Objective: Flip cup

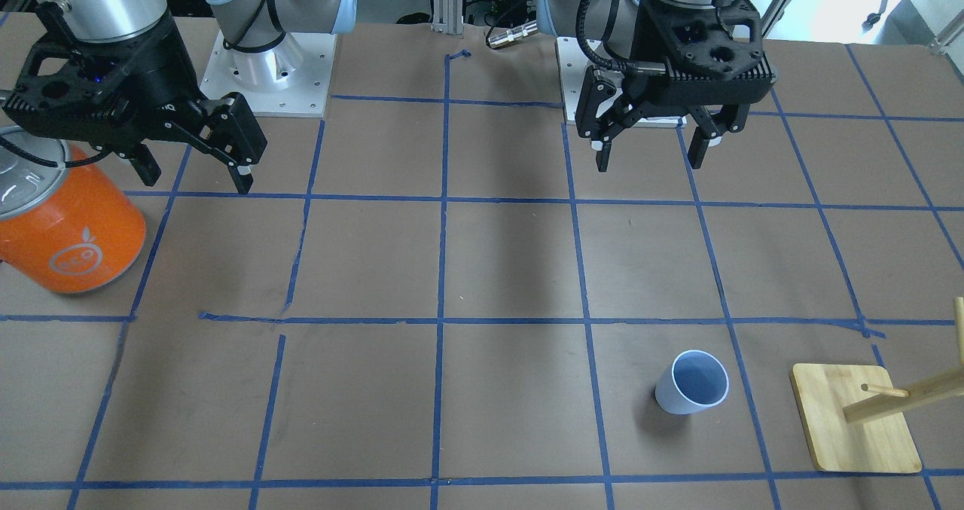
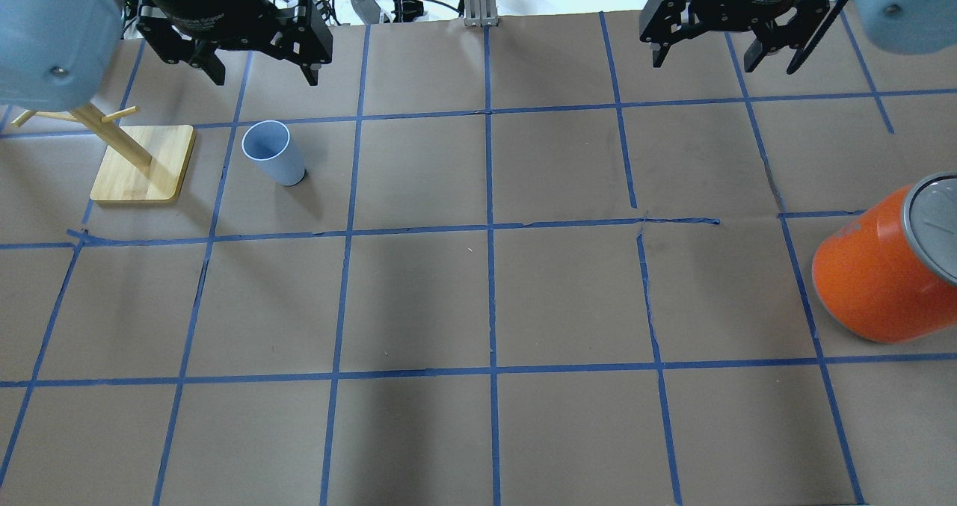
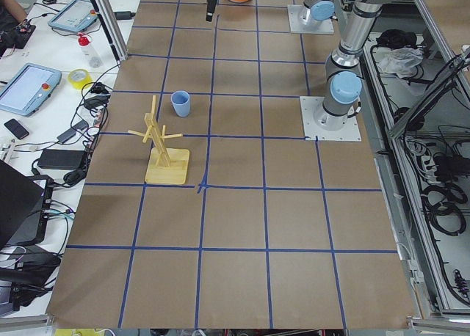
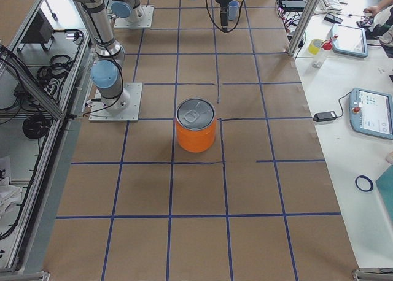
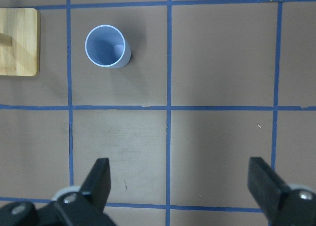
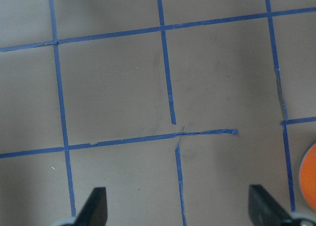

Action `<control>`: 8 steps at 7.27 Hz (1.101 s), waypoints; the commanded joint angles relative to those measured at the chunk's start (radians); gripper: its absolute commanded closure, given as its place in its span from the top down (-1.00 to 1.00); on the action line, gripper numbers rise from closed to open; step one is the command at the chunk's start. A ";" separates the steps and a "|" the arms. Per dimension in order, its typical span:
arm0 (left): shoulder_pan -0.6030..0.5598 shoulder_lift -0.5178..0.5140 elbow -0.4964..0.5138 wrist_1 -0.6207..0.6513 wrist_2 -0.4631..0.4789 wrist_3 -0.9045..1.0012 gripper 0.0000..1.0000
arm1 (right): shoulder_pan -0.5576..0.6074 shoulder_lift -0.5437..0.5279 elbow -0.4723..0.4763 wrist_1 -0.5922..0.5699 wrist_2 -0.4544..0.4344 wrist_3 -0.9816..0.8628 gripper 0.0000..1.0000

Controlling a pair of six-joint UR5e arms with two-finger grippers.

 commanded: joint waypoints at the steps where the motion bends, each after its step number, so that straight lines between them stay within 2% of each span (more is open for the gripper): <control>1: 0.005 0.001 -0.007 0.030 -0.089 -0.007 1.00 | 0.001 0.000 0.000 0.000 0.001 0.000 1.00; 8: 0.020 0.026 -0.045 -0.002 -0.130 -0.003 1.00 | 0.000 0.000 0.000 0.003 0.012 0.002 1.00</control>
